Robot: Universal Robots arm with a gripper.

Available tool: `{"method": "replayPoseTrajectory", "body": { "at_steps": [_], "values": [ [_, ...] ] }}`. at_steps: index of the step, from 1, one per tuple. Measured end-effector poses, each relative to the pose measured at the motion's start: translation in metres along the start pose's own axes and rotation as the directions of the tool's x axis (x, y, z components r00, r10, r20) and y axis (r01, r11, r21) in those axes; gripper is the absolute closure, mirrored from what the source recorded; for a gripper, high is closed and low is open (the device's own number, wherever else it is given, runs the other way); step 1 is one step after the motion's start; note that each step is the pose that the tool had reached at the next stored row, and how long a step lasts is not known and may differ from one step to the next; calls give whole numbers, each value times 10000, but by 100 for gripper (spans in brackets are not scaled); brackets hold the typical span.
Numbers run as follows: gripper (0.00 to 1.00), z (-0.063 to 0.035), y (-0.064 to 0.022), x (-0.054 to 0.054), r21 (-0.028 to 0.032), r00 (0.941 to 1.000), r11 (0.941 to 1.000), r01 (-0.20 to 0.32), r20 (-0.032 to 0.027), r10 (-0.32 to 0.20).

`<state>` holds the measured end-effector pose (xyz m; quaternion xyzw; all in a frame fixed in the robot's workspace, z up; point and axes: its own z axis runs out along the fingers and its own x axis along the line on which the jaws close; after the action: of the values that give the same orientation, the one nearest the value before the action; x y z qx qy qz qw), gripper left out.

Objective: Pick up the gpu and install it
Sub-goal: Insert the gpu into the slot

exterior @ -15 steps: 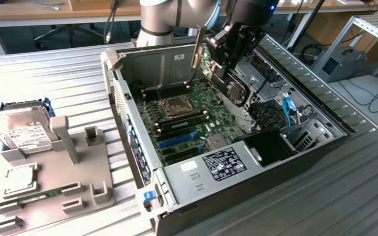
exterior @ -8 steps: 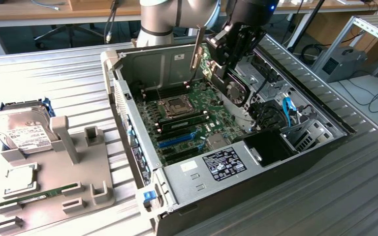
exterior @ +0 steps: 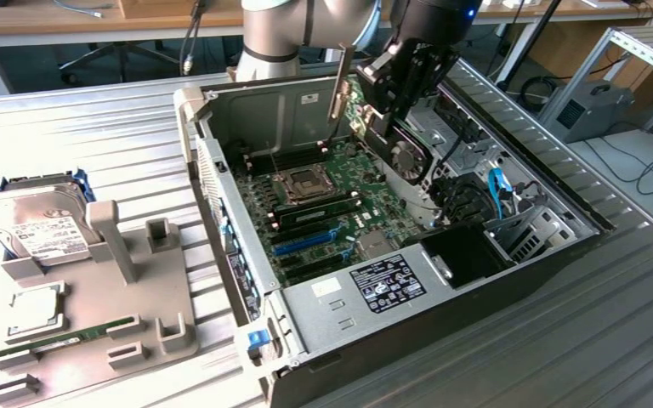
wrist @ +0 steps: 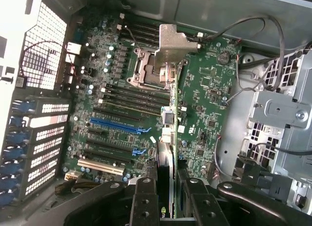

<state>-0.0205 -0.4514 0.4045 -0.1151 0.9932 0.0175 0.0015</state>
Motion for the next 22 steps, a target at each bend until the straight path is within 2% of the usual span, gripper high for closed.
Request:
{"method": "replayPoseTrajectory", "body": {
  "at_steps": [22],
  "values": [
    [74, 0, 0, 0, -5, 9983, 9984, 574, -20, -574]
  ]
}}
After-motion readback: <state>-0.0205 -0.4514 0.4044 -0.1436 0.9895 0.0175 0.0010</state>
